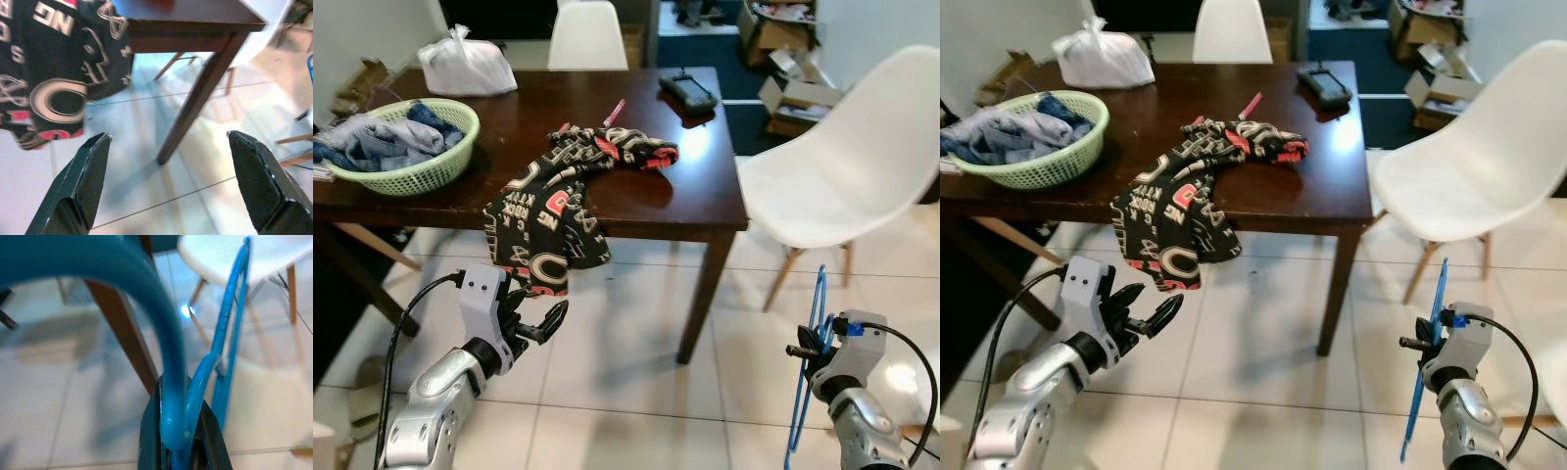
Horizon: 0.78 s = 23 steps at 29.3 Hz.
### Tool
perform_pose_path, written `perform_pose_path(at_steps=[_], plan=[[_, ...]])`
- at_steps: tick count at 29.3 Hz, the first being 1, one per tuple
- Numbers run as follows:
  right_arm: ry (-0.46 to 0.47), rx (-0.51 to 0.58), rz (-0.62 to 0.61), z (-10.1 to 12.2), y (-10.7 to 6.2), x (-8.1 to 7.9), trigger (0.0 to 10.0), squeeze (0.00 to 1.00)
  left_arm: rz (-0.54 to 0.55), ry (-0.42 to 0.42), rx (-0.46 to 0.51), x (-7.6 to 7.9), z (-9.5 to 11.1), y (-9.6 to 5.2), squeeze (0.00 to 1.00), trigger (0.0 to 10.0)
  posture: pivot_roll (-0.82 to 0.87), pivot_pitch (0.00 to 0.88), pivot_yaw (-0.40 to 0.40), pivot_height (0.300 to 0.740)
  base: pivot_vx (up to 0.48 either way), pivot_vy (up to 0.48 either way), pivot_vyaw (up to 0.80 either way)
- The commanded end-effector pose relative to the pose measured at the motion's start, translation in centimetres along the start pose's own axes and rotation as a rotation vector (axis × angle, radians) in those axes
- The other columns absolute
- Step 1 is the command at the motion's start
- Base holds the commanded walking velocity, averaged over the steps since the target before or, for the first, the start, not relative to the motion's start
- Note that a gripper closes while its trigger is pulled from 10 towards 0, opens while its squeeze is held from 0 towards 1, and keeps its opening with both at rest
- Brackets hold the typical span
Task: Hang hanger
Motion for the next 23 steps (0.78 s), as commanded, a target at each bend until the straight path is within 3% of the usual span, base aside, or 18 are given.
perform_pose_path(at_steps=[1, 4, 7, 9, 11, 12, 14, 16, 18, 20, 22, 23], plan=[[0.035, 0.003, 0.078, -0.1, 0.1, -1.2, 10.0, 0.0, 0.022, -0.023, -0.015, -0.5, -0.7, -0.4, 0.0, 10.0, 0.01, 0.16, 0.001, 0.74, 0.0, 0.0, 0.0], [0.051, 0.012, 0.132, 0.2, 0.1, -1.7, 10.0, 0.0, 0.017, -0.025, -0.009, -0.4, -0.6, -0.3, 0.0, 10.0, 0.01, 0.16, 0.001, 0.74, 0.0, 0.0, 0.0], [0.096, 0.035, 0.277, 1.0, 0.0, -3.4, 10.0, 0.0, 0.001, -0.041, 0.022, -0.3, -0.1, 0.0, 0.0, 10.0, 0.01, 0.158, -0.001, 0.74, 0.0, 0.0, 0.0], [0.096, 0.035, 0.277, 1.0, 0.0, -3.4, 10.0, 0.0, 0.001, -0.041, 0.022, -0.3, -0.1, 0.0, 0.0, 10.0, 0.01, 0.158, -0.001, 0.74, 0.0, 0.0, 0.0], [0.156, 0.064, 0.421, 2.1, -0.3, -4.8, 10.0, 0.0, -0.012, -0.052, 0.056, -0.3, 0.5, 0.4, 0.0, 10.0, 0.01, 0.154, -0.003, 0.74, 0.0, 0.0, 0.0], [0.156, 0.064, 0.421, 2.1, -0.3, -4.8, 10.0, 0.0, -0.012, -0.052, 0.056, -0.3, 0.5, 0.4, 0.0, 10.0, 0.01, 0.154, -0.003, 0.74, 0.0, 0.0, 0.0], [0.162, 0.052, 0.57, 2.6, -1.0, -6.0, 10.0, 0.0, -0.046, -0.074, 0.097, -0.2, 1.4, 0.8, 0.0, 10.0, 0.0, 0.15, -0.006, 0.74, 0.0, 0.0, 0.0], [0.162, 0.052, 0.57, 2.6, -1.0, -6.0, 10.0, 0.0, -0.046, -0.074, 0.097, -0.2, 1.4, 0.8, 0.0, 10.0, 0.0, 0.15, -0.006, 0.74, 0.0, 0.0, 0.0], [0.166, 0.031, 0.644, 2.8, -1.6, -6.1, 10.0, 0.0, -0.09, -0.094, 0.132, -0.3, 2.3, 0.7, 0.0, 10.0, 0.0, 0.15, -0.006, 0.74, 0.0, 0.0, 0.0], [0.17, -0.004, 0.787, 3.4, -2.8, -6.3, 10.0, 0.0, -0.23, -0.127, 0.173, 0.1, 3.8, 0.2, 0.0, 10.0, 0.01, 0.147, -0.01, 0.74, 0.0, 0.0, 0.0], [0.17, -0.004, 0.787, 3.4, -2.8, -6.3, 10.0, 0.0, -0.23, -0.127, 0.173, 0.1, 3.8, 0.2, 0.0, 10.0, 0.01, 0.147, -0.01, 0.74, 0.0, 0.0, 0.0], [0.167, -0.015, 0.861, 3.9, -3.5, -6.6, 10.0, 0.0, -0.307, -0.131, 0.181, 0.4, 4.4, -0.3, 0.0, 10.0, 0.01, 0.147, -0.01, 0.74, 0.0, 0.0, 0.0]])
Point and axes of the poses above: a point about 5 cm out from each wrist's last joint towards the gripper, its own y axis pointing out of the wrist towards the gripper, its own z axis along the axis of the wrist's last joint, x = y × z, the point moved 2 cm from there along y, pointing out of the wrist towards the gripper, and after that the axes turned 1 degree about -y, right-handed, at the moved point
